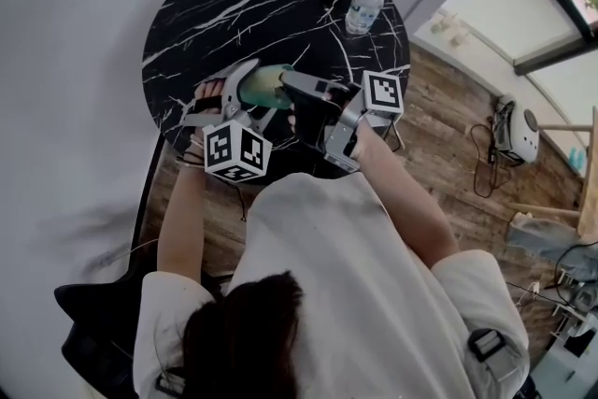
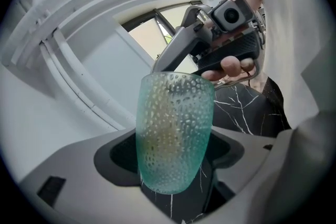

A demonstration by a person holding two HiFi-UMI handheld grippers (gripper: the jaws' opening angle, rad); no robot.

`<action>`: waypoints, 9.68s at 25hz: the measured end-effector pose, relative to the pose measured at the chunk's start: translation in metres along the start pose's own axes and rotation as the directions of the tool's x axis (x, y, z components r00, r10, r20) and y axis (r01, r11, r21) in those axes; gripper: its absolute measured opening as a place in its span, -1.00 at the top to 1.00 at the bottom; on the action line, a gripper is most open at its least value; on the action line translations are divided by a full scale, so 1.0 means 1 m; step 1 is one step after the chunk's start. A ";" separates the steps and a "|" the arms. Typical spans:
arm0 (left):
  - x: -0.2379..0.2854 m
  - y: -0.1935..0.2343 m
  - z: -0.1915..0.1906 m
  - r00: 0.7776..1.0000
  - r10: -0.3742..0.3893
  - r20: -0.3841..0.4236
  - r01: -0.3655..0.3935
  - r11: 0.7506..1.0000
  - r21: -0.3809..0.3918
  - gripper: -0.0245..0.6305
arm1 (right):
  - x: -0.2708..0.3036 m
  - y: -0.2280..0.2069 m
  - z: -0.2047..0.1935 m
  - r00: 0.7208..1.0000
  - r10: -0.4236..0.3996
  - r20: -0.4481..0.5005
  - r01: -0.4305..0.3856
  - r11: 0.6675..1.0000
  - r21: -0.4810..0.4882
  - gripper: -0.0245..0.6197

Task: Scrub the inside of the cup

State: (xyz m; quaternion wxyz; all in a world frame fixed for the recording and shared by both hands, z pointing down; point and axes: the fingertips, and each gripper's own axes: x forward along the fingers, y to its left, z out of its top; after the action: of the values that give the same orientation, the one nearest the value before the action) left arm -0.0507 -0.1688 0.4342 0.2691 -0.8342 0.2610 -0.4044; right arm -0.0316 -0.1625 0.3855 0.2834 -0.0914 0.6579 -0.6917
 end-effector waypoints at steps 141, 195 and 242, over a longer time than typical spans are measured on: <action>0.014 -0.046 -0.066 0.998 0.051 -0.029 -0.048 0.420 -0.906 -0.17 | -0.094 -0.140 0.098 0.621 -0.630 0.467 0.613 0.019 -0.790 0.77; 0.063 -0.096 -0.035 0.985 -0.102 0.142 0.174 0.563 -0.808 -0.16 | -0.084 -0.152 0.029 0.594 -0.763 0.254 0.482 0.086 -0.872 0.74; 0.060 -0.125 -0.053 0.958 -0.287 -0.002 0.210 0.706 -0.677 -0.16 | -0.067 -0.155 0.011 0.632 -0.742 0.223 0.434 0.101 -0.895 0.80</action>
State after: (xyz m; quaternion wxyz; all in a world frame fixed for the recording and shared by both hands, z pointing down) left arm -0.0343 -0.1308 0.5773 -0.1201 -0.8793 0.2877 -0.3601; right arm -0.0130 -0.1414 0.5521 -0.2168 -0.3844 0.8529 -0.2788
